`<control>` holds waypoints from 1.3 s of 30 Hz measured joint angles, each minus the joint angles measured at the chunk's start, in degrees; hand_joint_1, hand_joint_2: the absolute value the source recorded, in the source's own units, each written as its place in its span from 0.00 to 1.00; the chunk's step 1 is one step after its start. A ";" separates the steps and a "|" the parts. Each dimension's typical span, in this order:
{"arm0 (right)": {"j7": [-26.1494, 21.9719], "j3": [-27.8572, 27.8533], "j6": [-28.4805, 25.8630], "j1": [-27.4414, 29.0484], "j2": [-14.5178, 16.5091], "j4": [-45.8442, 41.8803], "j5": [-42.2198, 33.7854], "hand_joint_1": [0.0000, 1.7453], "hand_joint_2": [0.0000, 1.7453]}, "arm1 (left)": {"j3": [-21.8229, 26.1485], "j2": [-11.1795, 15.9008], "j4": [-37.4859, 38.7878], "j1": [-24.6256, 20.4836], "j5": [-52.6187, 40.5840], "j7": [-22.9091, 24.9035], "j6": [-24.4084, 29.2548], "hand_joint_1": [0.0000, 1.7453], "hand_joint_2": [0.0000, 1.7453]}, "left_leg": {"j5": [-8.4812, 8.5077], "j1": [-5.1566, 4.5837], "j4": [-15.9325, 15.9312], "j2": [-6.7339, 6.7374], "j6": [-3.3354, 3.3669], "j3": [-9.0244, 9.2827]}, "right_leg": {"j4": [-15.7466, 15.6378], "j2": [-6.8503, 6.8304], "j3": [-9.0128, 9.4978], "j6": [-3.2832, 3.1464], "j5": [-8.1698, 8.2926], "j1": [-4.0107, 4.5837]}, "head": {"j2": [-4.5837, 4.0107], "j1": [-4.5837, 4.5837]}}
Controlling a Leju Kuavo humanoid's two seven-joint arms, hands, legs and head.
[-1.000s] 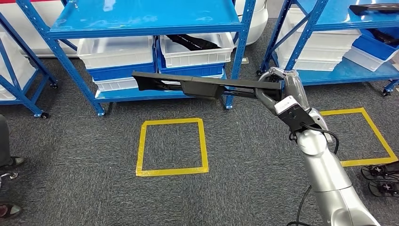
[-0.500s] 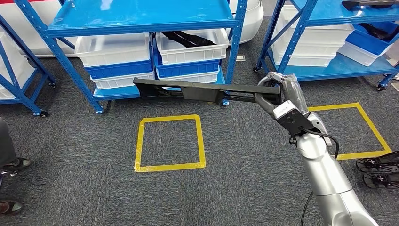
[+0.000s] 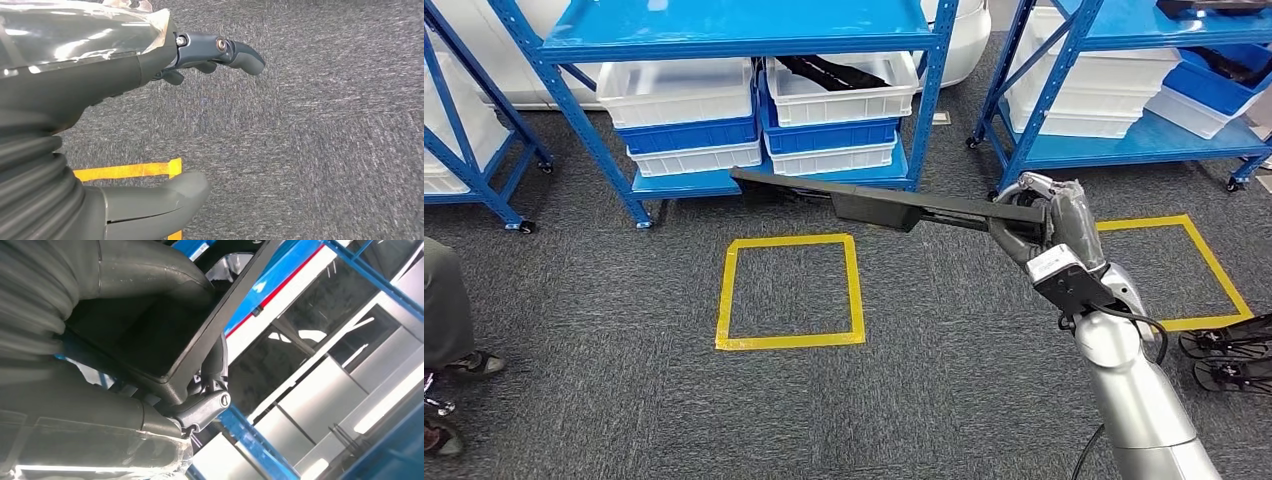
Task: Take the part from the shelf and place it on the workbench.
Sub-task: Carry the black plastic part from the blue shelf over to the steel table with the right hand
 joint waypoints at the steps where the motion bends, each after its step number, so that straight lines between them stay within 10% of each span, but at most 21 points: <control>1: 0.02 -0.07 0.00 0.05 -0.02 -0.14 0.10 1.00 1.00 | -0.01 0.02 0.00 -0.09 -0.03 0.03 -0.02 0.00 1.00 | 0.21 -0.13 0.11 -0.01 -0.30 -0.20 | -0.32 0.09 -0.02 -0.47 0.10 0.24 | 0.00 -0.01; 4: 0.05 -0.19 -0.01 0.35 -0.11 -0.44 0.33 1.00 1.00 | -0.03 0.05 0.00 -0.16 -0.05 0.10 -0.10 0.00 1.00 | -0.03 0.13 0.79 -0.10 -1.10 -0.96 | -0.17 0.08 -0.55 -1.92 1.10 -0.16 | -0.01 -0.13; 10: 0.06 -0.57 -0.01 0.65 -0.21 -0.76 0.40 1.00 1.00 | -0.09 0.02 0.01 -0.24 -0.49 0.48 -0.49 0.00 1.00 | -10.52 0.46 17.39 -0.17 -2.13 -6.88 | -0.08 0.02 -2.52 -3.53 2.83 0.18 | 0.00 -0.54; 17: 0.08 -0.92 0.01 1.41 -1.07 -1.48 0.40 1.00 1.00 | -0.32 0.11 0.01 -0.55 -0.60 1.03 -0.51 0.00 1.00 | -5.30 -0.53 0.71 -0.39 0.95 4.55 | -0.06 0.03 -3.67 -2.64 4.20 0.91 | 0.00 -0.64; 21: 0.14 -1.34 0.06 1.62 -2.02 -1.83 0.33 1.00 1.00 | -0.33 -0.04 0.02 -0.63 -0.48 0.97 -0.64 0.00 1.00 | -3.30 -0.46 -1.25 -0.04 1.88 4.51 | 1.25 -0.03 -4.97 -1.58 3.58 1.03 | 0.00 -0.69; 26: 0.25 -1.74 0.06 2.40 -2.79 -1.94 0.26 1.00 1.00 | -0.37 -0.37 0.02 -0.74 -0.66 0.93 -0.80 0.00 1.00 | -1.11 -0.24 -1.84 0.28 1.94 2.32 | 15.36 -0.01 -9.99 -1.47 -3.84 0.41 | -0.01 -0.31; 30: 0.40 -2.35 0.05 3.06 -3.33 -2.27 -0.18 1.00 1.00 | -0.60 -0.66 0.02 -0.89 -0.81 1.09 -0.85 0.00 1.00 | -0.31 -0.09 -0.49 0.25 1.03 0.30 | 2.87 -0.04 -1.57 0.45 -0.90 -0.28 | 0.00 -0.18; 35: 0.49 -2.75 -0.03 3.73 -3.57 -3.08 -0.34 1.00 1.00 | -0.91 -0.63 0.04 -1.17 -1.02 1.43 -0.81 0.00 1.00 | 0.30 -0.18 0.58 0.14 -0.41 -1.09 | 0.09 0.24 -0.57 -1.49 0.48 -0.05 | 0.00 -0.33; 39: 0.86 -2.79 -0.11 4.15 -3.33 -3.95 0.08 1.00 1.00 | -1.10 -0.69 0.07 -1.19 -1.16 1.90 -0.81 0.00 1.00 | -6.95 0.39 9.98 -0.09 -1.50 -4.87 | 0.09 0.10 -1.80 -3.27 1.83 -0.31 | 0.00 -0.77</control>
